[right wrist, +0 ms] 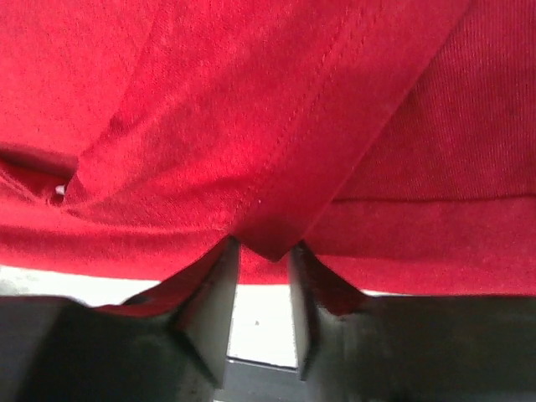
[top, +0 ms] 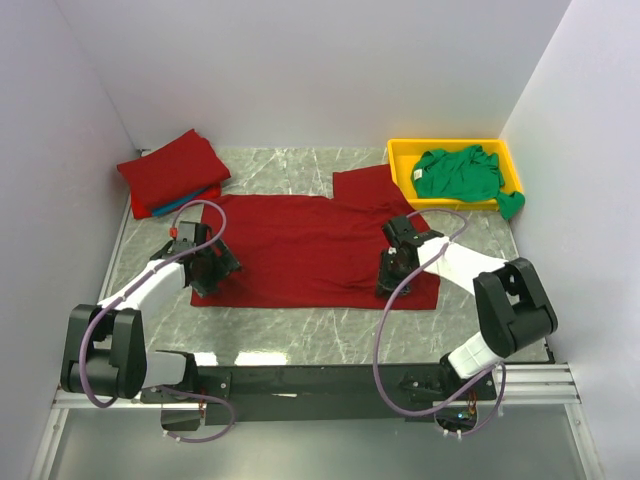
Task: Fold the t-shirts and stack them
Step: Fold the tshirt
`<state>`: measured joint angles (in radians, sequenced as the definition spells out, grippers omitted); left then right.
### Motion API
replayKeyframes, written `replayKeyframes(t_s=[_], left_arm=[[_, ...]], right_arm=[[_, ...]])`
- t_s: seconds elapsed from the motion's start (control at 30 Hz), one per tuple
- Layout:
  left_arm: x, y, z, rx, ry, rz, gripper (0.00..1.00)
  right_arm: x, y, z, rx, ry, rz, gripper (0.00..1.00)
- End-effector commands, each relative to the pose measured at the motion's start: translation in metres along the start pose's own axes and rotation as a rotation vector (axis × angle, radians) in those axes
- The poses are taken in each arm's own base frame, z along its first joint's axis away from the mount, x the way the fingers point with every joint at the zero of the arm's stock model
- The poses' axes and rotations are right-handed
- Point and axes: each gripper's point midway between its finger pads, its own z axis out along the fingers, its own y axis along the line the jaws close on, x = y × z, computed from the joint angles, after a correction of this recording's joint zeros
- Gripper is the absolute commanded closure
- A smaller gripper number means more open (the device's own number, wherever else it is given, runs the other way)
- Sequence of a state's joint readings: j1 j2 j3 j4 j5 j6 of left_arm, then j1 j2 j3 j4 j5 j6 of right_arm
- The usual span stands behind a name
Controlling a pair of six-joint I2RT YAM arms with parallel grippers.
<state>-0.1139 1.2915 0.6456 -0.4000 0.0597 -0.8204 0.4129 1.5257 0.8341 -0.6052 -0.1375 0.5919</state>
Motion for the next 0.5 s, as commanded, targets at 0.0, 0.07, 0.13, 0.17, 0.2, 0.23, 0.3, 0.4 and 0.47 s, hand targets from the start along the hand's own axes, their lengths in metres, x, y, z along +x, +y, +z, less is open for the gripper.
replayKeyframes(t_s=[0.0, 0.07, 0.13, 0.17, 0.2, 0.23, 0.3, 0.4, 0.47], left_arm=[[-0.008, -0.007, -0.003, 0.026, -0.023, 0.047, 0.16], [-0.008, -0.006, -0.003, 0.018, -0.020, 0.057, 0.16], [-0.008, -0.006, -0.002, 0.016, -0.018, 0.067, 0.16], [-0.009, -0.006, -0.002, 0.018, -0.020, 0.070, 0.16], [-0.008, -0.006, -0.002, 0.017, -0.017, 0.074, 0.16], [-0.008, -0.006, -0.001, 0.016, -0.014, 0.076, 0.16], [-0.009, -0.007, -0.001, 0.018, -0.012, 0.082, 0.16], [-0.011, -0.009, -0.001, 0.018, -0.016, 0.094, 0.16], [-0.014, -0.010, -0.001, 0.017, -0.022, 0.103, 0.16]], right_arm=[[-0.026, 0.016, -0.005, -0.017, -0.080, -0.012, 0.65], [-0.028, 0.017, -0.007, -0.007, -0.087, -0.016, 0.67], [-0.034, 0.020, -0.010, -0.009, -0.099, -0.017, 0.68], [-0.036, 0.022, -0.011, -0.010, -0.102, -0.017, 0.68], [-0.037, 0.022, -0.011, -0.009, -0.100, -0.015, 0.70], [-0.037, 0.022, -0.009, -0.004, -0.091, -0.014, 0.71], [-0.039, 0.026, -0.009, -0.004, -0.086, -0.023, 0.80], [-0.044, 0.032, -0.012, -0.009, -0.090, -0.036, 0.95], [-0.051, 0.039, -0.015, -0.016, -0.099, -0.041, 1.00]])
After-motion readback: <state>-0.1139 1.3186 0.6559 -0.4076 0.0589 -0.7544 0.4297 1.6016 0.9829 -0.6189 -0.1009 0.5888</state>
